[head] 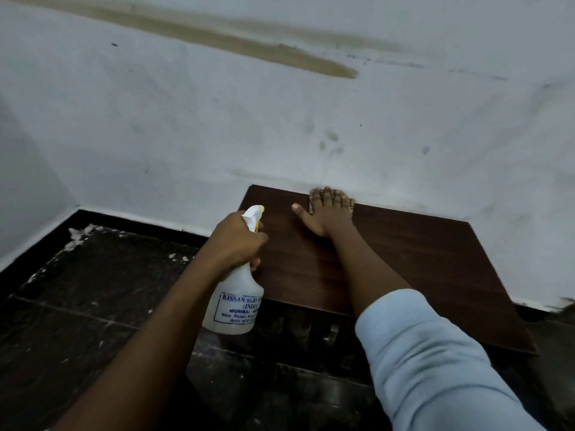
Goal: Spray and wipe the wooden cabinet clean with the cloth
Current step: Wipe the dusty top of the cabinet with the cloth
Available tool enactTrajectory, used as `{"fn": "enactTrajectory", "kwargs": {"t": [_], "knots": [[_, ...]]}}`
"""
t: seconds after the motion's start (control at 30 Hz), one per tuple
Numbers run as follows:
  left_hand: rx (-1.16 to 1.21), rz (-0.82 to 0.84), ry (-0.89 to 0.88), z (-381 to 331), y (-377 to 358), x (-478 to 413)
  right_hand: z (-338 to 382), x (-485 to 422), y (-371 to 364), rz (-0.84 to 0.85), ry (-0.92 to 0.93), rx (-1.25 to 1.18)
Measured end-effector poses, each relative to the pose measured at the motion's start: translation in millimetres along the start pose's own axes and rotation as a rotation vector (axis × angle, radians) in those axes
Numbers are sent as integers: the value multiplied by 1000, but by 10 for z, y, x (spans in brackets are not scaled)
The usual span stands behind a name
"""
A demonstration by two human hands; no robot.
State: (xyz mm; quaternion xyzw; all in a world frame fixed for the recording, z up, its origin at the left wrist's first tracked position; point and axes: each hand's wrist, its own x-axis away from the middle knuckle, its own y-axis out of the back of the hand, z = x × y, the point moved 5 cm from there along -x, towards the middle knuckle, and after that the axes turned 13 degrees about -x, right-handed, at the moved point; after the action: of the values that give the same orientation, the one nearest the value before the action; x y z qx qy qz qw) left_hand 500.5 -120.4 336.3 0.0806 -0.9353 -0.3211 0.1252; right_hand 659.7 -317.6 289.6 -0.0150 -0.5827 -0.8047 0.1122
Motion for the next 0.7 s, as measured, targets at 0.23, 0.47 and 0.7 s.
{"fn": "enactTrajectory", "kwargs": {"t": [0.23,0.47,0.7], "knots": [[58,-101,75,361,365,58,1115,-184,-356,51,198,-1],[164,-140,170,661,594,343,1638,40,-640,109,404,9],[158,-254,161,934,528,698,1640,843,-905,89,553,32]]}}
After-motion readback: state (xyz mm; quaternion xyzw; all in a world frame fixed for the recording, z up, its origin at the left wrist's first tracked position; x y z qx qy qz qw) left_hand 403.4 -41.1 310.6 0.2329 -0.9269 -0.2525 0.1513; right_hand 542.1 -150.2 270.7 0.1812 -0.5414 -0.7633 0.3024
